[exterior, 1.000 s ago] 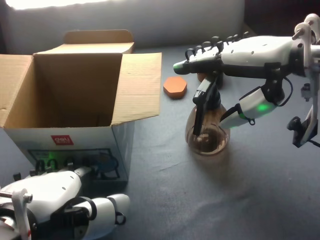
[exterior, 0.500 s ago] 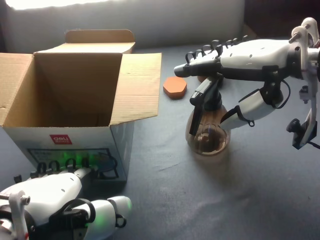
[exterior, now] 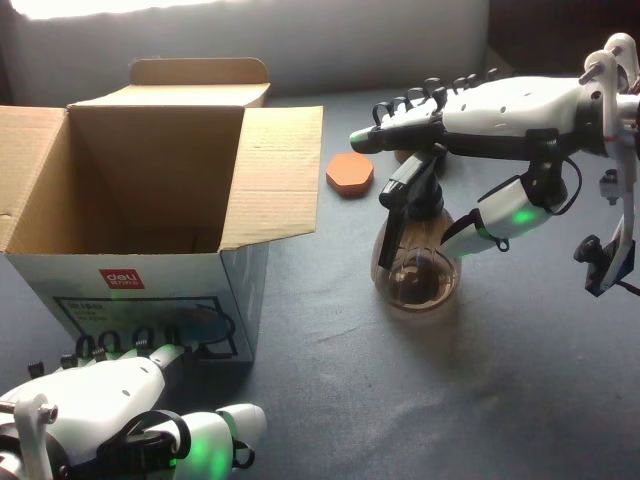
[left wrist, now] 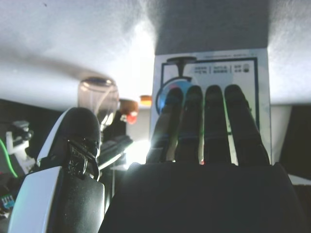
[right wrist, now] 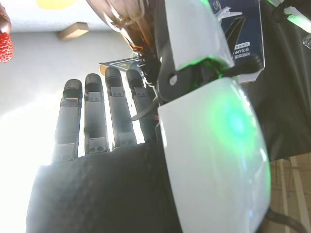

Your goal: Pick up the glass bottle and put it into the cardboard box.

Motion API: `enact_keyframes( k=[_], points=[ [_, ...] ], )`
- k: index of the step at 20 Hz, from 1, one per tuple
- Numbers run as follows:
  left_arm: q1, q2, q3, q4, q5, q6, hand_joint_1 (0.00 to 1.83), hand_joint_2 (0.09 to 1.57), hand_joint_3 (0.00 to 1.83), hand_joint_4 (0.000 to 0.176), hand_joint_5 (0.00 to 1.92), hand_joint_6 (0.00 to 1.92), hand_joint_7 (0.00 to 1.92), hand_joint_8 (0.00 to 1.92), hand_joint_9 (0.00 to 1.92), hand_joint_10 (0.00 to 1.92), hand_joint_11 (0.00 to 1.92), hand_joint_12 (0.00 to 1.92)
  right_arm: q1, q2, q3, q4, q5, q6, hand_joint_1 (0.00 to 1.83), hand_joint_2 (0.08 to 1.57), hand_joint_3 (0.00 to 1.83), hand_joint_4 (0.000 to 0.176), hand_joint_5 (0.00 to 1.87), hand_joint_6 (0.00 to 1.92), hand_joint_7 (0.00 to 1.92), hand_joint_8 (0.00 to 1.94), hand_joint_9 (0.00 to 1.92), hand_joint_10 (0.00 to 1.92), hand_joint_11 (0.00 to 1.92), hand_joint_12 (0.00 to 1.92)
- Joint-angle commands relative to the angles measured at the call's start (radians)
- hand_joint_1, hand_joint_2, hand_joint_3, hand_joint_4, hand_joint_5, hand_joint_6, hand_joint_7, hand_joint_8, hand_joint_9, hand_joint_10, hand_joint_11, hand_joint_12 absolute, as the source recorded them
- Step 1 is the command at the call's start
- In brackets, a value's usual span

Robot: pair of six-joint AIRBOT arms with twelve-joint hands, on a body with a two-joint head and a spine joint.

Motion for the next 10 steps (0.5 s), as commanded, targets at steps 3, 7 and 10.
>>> enact_keyframes(
  k=[3,7,10],
  points=[
    [-0.005,0.005,-0.006,0.060,-0.040,-0.010,0.00,1.23,0.00,0.000,0.03,0.00,0.02,0.00,0.00,0.00,0.00,0.00,0.023,0.007,0.002,0.021,0.043,0.000,1.16,1.01,0.00,0.000,0.30,0.01,0.33,0.03,0.23,0.05,0.00,0.47],
    [-0.005,0.005,-0.010,0.060,-0.044,-0.013,0.00,1.23,0.00,0.000,0.03,0.00,0.02,0.00,0.00,0.00,0.00,0.00,0.026,0.010,0.002,0.021,0.042,0.000,1.20,1.06,0.01,0.000,0.70,0.24,0.80,0.13,0.58,0.47,0.07,1.53],
    [-0.005,0.006,-0.013,0.059,-0.044,-0.016,0.00,1.23,0.00,0.000,0.03,0.00,0.02,0.00,0.00,0.00,0.00,0.00,0.026,0.011,0.001,0.021,0.042,0.001,1.24,1.08,0.00,0.000,0.89,0.94,1.13,0.58,0.86,0.93,0.57,1.50]
  ],
)
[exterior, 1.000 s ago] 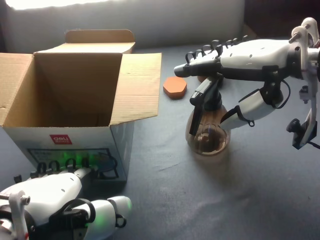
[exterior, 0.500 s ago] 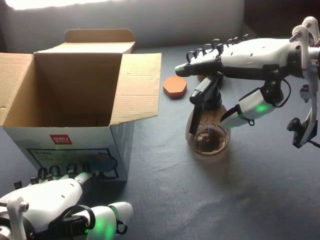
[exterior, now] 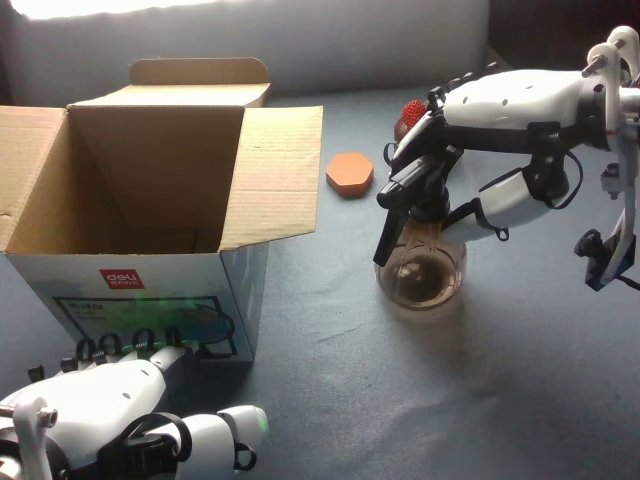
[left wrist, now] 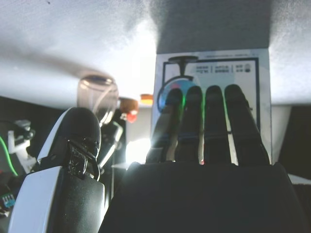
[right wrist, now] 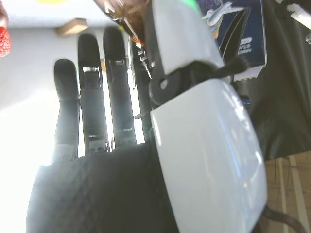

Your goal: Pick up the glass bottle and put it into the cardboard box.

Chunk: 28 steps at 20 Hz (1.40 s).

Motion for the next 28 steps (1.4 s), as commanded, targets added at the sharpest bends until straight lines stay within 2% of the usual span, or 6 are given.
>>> enact_keyframes(
  k=[1,2,5,16,26,28],
  points=[
    [-0.005,0.005,-0.005,0.060,-0.036,-0.005,0.00,1.23,0.00,0.000,0.03,0.00,0.02,0.00,0.00,0.00,0.00,0.00,0.015,0.007,0.001,0.021,0.042,0.002,1.24,1.09,0.00,0.000,0.91,1.07,1.15,0.74,0.94,0.95,0.68,1.45],
    [-0.004,0.005,-0.006,0.060,-0.036,-0.005,0.00,1.23,0.00,0.000,0.03,0.00,0.02,0.00,0.00,0.00,0.00,0.00,0.016,0.008,0.000,0.021,0.043,0.002,1.35,1.10,0.00,0.000,0.90,1.09,1.12,0.82,0.89,1.15,0.75,1.46],
    [-0.003,0.005,-0.006,0.060,-0.043,-0.005,0.00,1.23,0.00,0.000,0.03,0.00,0.02,0.00,0.00,0.00,0.00,0.00,0.016,0.016,-0.010,0.021,0.049,0.000,1.37,1.11,0.00,0.000,0.88,1.09,1.09,0.89,0.85,1.25,0.75,1.49],
    [0.006,0.008,-0.012,0.040,-0.054,-0.034,0.00,1.24,0.00,0.000,0.04,0.00,0.03,0.00,0.00,0.00,0.00,0.00,0.090,0.136,-0.067,0.022,0.048,-0.002,1.37,1.12,0.00,0.000,0.87,1.12,1.07,0.91,0.84,1.27,0.70,1.48],
    [0.011,0.011,-0.010,0.040,-0.053,-0.062,0.00,1.24,0.00,0.000,0.04,0.00,0.03,0.00,0.00,0.00,0.00,0.00,0.252,0.185,-0.089,0.049,0.054,0.009,1.37,1.12,0.00,0.000,0.88,1.12,1.09,0.87,0.84,1.26,0.69,1.47],
    [0.016,0.014,-0.012,0.040,-0.049,-0.076,0.00,1.24,0.00,0.000,0.04,0.00,0.03,0.00,0.00,0.00,0.00,0.00,0.291,0.183,-0.103,0.133,0.095,-0.049,1.37,1.12,0.00,0.000,0.88,1.12,1.09,0.87,0.84,1.26,0.69,1.47]
  ],
)
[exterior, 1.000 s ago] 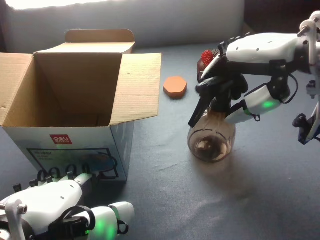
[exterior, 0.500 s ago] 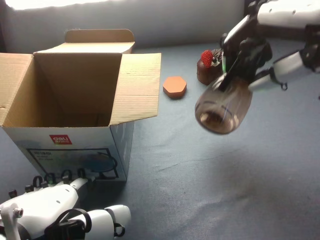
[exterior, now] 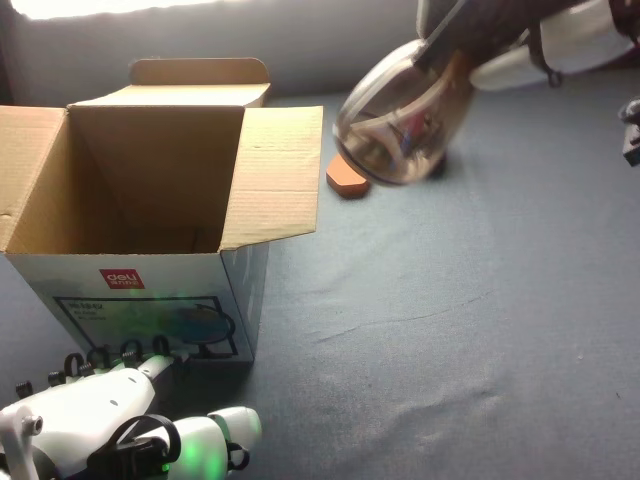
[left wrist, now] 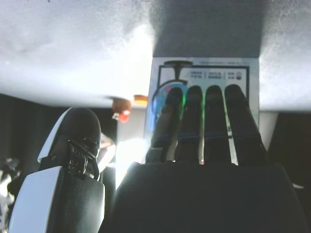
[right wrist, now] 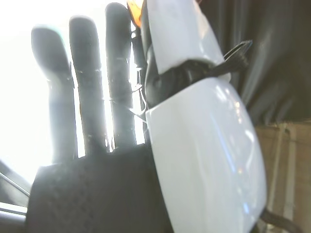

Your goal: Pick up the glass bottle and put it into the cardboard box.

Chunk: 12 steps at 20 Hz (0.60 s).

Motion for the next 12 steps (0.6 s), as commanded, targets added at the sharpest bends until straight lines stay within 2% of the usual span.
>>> enact_keyframes(
  k=[1,4,8,12],
  points=[
    [0.000,0.008,-0.001,0.060,-0.033,-0.011,0.00,1.24,0.00,0.000,0.04,0.00,0.03,0.00,0.00,0.00,0.00,0.00,0.022,0.005,-0.004,0.065,0.063,-0.028,1.37,1.12,0.00,0.000,0.88,1.12,1.09,0.87,0.84,1.26,0.69,1.47],
    [0.004,0.008,-0.001,0.060,-0.025,-0.016,0.00,1.24,0.00,0.000,0.05,0.01,0.04,0.00,0.00,0.00,0.00,0.00,0.030,-0.010,-0.004,0.097,0.084,-0.052,1.37,1.12,0.00,0.000,0.88,1.13,1.09,0.86,0.83,1.26,0.69,1.47],
    [0.009,0.011,-0.007,0.060,-0.023,-0.016,0.00,1.24,0.00,0.000,0.05,0.00,0.04,0.00,0.00,0.00,0.00,0.00,0.001,-0.036,-0.004,0.320,0.185,-0.266,1.37,1.12,0.00,0.000,0.88,1.13,1.09,0.86,0.83,1.26,0.69,1.47],
    [0.016,0.013,-0.010,0.060,-0.029,-0.016,0.00,1.24,0.00,0.000,0.05,0.00,0.04,0.00,0.00,0.00,0.00,0.00,-0.001,-0.078,-0.004,0.389,0.200,-0.335,1.37,1.12,0.00,0.000,0.87,1.13,1.09,0.86,0.83,1.26,0.68,1.46]
  ],
)
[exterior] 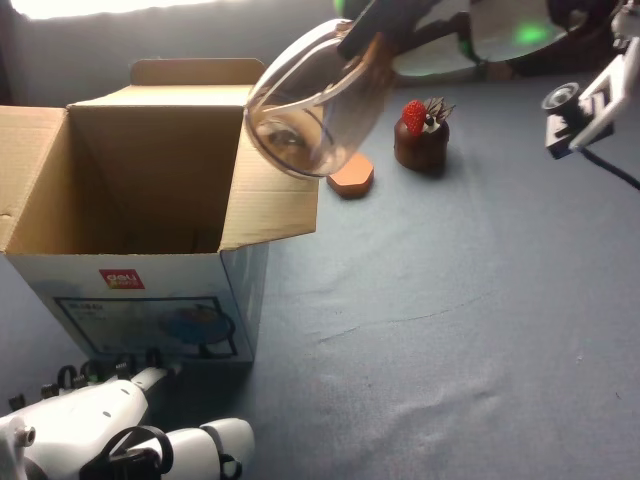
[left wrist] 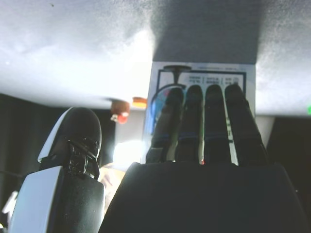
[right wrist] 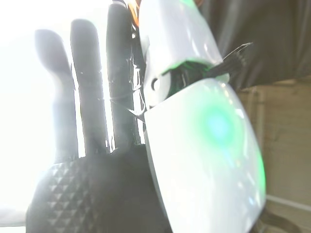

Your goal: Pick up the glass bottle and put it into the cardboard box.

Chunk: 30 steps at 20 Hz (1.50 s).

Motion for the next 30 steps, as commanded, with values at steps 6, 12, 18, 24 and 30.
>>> enact_keyframes(
  k=[6,12,18,24,30],
  points=[
    [-0.006,0.005,-0.007,0.062,-0.038,-0.010,0.00,1.24,0.00,0.000,0.05,0.00,0.04,0.00,0.00,0.00,0.00,0.00,0.019,-0.070,-0.001,0.187,0.134,-0.179,1.37,1.12,0.00,0.000,0.87,1.14,1.08,0.87,0.82,1.28,0.68,1.48],
    [0.004,0.011,-0.020,0.062,-0.044,-0.011,0.00,1.24,0.00,0.000,0.05,0.00,0.04,0.00,0.00,0.00,0.00,0.00,0.022,-0.188,0.029,0.245,0.150,-0.356,1.37,1.12,0.00,0.000,0.87,1.13,1.09,0.87,0.83,1.28,0.68,1.48],
    [0.012,0.016,-0.026,0.063,-0.051,-0.026,0.00,1.24,0.00,0.000,0.05,0.00,0.04,0.00,0.00,0.00,0.00,0.00,0.029,-0.302,0.097,0.243,0.076,-0.430,1.37,1.12,0.00,0.000,0.87,1.14,1.08,0.87,0.83,1.28,0.67,1.48],
    [0.017,0.018,-0.031,0.063,-0.053,-0.033,0.00,1.24,0.00,0.000,0.05,0.00,0.04,0.00,0.00,0.00,0.00,0.00,0.026,-0.419,0.164,0.243,-0.020,-0.546,1.37,1.12,0.00,0.000,0.87,1.14,1.08,0.87,0.83,1.28,0.68,1.48],
    [0.017,0.019,-0.032,0.064,-0.048,-0.033,0.00,1.24,0.00,0.000,0.05,0.00,0.04,0.00,0.00,0.00,0.00,0.00,0.017,-0.501,0.174,0.244,-0.083,-0.672,1.37,1.12,0.00,0.000,0.87,1.14,1.08,0.87,0.83,1.28,0.68,1.47]
  ],
)
